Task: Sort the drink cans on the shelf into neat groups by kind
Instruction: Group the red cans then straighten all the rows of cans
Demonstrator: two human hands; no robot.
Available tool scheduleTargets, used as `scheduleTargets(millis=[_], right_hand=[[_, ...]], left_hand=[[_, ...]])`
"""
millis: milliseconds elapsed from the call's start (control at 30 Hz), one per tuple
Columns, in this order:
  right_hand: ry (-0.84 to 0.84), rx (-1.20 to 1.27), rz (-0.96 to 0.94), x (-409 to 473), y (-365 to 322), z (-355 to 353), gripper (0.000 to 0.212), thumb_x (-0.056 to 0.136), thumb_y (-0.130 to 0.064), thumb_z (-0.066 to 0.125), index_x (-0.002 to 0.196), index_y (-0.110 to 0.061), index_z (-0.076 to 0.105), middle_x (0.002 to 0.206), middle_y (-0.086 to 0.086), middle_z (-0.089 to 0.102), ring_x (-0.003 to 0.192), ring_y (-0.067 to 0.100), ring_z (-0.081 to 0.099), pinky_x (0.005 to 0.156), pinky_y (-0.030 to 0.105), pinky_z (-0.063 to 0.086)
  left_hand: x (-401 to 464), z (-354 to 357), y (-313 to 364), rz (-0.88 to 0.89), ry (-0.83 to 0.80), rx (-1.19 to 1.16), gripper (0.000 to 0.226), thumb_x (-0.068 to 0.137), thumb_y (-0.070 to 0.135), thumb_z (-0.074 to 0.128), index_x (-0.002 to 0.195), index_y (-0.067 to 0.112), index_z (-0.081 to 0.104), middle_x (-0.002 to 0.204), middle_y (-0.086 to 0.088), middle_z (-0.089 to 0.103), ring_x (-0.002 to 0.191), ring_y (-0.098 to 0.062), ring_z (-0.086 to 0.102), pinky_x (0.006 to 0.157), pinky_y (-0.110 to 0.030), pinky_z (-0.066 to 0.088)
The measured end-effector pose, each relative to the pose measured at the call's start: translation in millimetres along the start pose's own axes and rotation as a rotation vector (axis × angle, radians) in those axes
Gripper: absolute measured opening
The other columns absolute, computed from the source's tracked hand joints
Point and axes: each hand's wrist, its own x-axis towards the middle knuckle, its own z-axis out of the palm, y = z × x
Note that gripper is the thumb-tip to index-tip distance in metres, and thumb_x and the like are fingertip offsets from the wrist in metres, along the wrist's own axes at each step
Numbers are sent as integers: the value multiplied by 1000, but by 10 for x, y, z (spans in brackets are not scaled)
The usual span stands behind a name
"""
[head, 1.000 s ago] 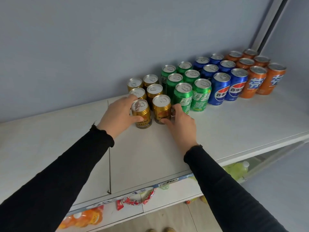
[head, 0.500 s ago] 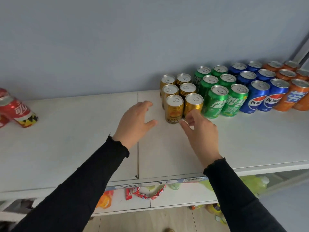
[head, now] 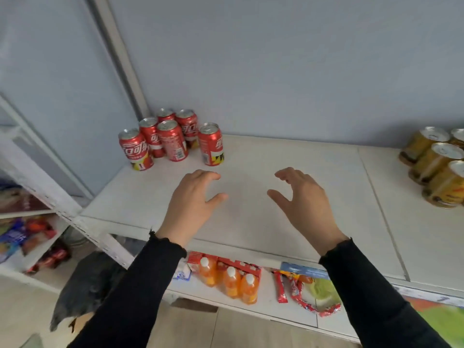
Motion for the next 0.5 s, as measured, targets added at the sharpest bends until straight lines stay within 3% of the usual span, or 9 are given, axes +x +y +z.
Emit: scheduleTargets(millis=[167,300,500], right_hand=[[-38,103,-11,188,-690,487,48,91,-43,67,132,-23,53,128,-6,61,115,15,57,88,28,47],[-57,179,41,419,-945,749,54,90,-43,68,136,-23,49,133,-5,58,118,15,56,91,30,48],[-19,312,194,862,-960,1129,68,86,-40,74,141,-20,39,140,-2,51,123,19,53,97,36,48]], left_hand=[[-56,-402,-749,-107,76,-69,45,89,36,71,129,19,59,130,2,59,121,-16,51,100,-26,37],[2,-542,-1212,-183,129,-128,43,88,36,71,126,22,57,128,3,58,119,-15,52,102,-35,43],[297,-552,-1797,-356,216,-192,44,85,31,75,118,20,49,117,4,54,112,-20,55,87,-34,45]])
